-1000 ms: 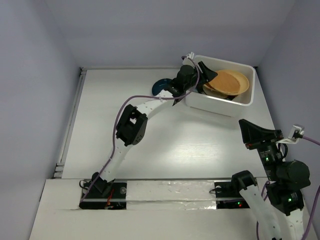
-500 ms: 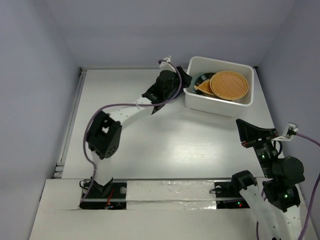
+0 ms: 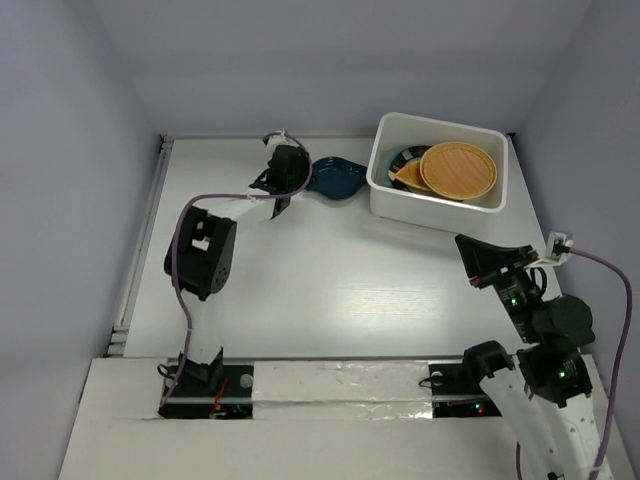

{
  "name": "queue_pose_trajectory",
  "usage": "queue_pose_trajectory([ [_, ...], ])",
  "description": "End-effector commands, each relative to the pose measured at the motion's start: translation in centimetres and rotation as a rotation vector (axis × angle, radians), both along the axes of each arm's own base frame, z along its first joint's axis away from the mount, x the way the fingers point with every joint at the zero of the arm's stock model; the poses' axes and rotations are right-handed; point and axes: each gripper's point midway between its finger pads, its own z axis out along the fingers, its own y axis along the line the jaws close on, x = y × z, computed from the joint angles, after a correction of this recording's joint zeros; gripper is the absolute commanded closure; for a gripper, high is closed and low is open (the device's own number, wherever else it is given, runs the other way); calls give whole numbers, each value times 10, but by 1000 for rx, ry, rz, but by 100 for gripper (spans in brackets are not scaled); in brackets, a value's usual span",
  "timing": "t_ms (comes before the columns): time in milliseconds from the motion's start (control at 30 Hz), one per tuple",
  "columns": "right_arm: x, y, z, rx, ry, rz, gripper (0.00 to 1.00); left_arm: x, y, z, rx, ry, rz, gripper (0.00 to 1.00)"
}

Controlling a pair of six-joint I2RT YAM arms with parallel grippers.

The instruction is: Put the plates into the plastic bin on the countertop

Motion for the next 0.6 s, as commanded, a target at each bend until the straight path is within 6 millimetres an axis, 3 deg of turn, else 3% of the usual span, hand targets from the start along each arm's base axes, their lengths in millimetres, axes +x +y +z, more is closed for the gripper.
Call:
queue_pose_trajectory([
  [0, -1, 9, 7, -26, -43, 45, 91, 15, -7, 5, 33, 2, -68, 54],
  [33, -1, 9, 5, -28, -39, 46, 90, 24, -6, 10, 53, -2, -81, 54],
  [67, 0, 9, 5, -28, -39, 47, 88, 27, -8, -5, 78, 25, -95, 53],
  [133, 1, 10, 3, -30, -35, 50, 87, 39, -4, -6, 118, 38, -99, 53],
  [167, 2, 11, 3, -32, -36, 53, 87, 42, -5, -22, 156, 58, -115, 53],
  [200, 3, 12, 3, -34, -34, 56, 87, 44, -11, -25, 158, 59, -152, 52],
  [233, 3, 13, 2, -35, -33, 59, 86, 54, -9, -17, 164, 49, -154, 52],
  [267, 5, 14, 1, -38, -28, 63, 86, 58, -9, -34, 190, 78, -159, 52],
  [300, 6, 15, 0, -38, -26, 68, 86, 62, -6, -38, 212, 89, -141, 52],
  [333, 6, 16, -1, -39, -23, 70, 86, 70, 1, -31, 224, 88, -116, 52],
  [400, 8, 17, -2, -42, -18, 73, 86, 76, 14, -38, 257, 101, -69, 52],
  [533, 10, 17, -4, -39, -15, 67, 85, 88, 16, -35, 241, 73, -86, 52],
  [567, 11, 17, -3, -40, -17, 70, 85, 90, 12, -47, 245, 89, -107, 52],
])
